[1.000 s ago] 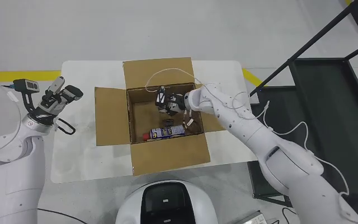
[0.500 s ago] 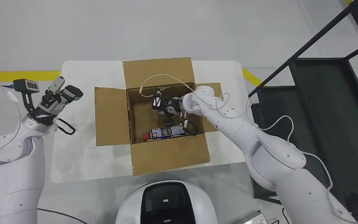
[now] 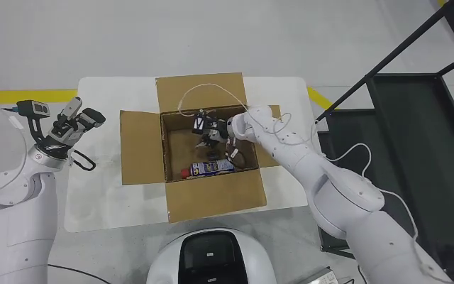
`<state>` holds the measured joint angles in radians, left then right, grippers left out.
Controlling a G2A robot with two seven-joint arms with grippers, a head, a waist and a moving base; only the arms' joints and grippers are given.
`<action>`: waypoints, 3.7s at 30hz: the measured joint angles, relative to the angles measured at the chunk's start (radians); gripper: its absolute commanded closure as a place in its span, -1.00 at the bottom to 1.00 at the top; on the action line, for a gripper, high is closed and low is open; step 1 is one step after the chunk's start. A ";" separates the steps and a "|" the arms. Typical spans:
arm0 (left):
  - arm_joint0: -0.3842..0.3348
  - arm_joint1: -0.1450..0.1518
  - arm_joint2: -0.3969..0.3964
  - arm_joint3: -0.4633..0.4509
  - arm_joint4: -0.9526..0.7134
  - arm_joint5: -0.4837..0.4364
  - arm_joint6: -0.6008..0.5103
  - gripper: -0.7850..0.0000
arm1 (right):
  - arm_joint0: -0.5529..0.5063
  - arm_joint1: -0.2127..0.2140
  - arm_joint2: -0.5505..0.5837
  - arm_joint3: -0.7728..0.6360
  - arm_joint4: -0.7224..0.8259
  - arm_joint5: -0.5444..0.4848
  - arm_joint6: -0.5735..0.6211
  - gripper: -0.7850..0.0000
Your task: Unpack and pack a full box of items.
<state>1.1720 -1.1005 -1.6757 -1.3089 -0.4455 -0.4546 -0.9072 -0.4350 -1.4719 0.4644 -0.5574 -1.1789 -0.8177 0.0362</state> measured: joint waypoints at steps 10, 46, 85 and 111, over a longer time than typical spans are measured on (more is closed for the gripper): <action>0.011 0.007 -0.008 -0.010 0.067 0.030 0.026 -1.00 | -0.056 0.110 0.128 -0.230 0.020 -0.197 -0.032 -1.00; -0.214 -0.026 0.341 0.086 -0.044 0.092 -0.208 -1.00 | -0.558 0.425 0.627 -0.920 0.800 -0.089 0.534 -1.00; -0.262 -0.048 0.551 0.099 0.312 -0.038 -0.077 -1.00 | -0.683 0.496 0.788 -0.573 1.417 -0.195 0.772 -1.00; -0.247 -0.026 0.511 0.080 0.296 -0.032 -0.103 -1.00 | -0.399 0.472 0.406 -0.726 1.066 0.041 0.856 -1.00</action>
<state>0.9245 -1.1267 -1.1647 -1.2284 -0.1497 -0.4870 -1.0103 -0.8339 -0.9996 0.8701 -1.2838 -0.1126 -0.7771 0.8920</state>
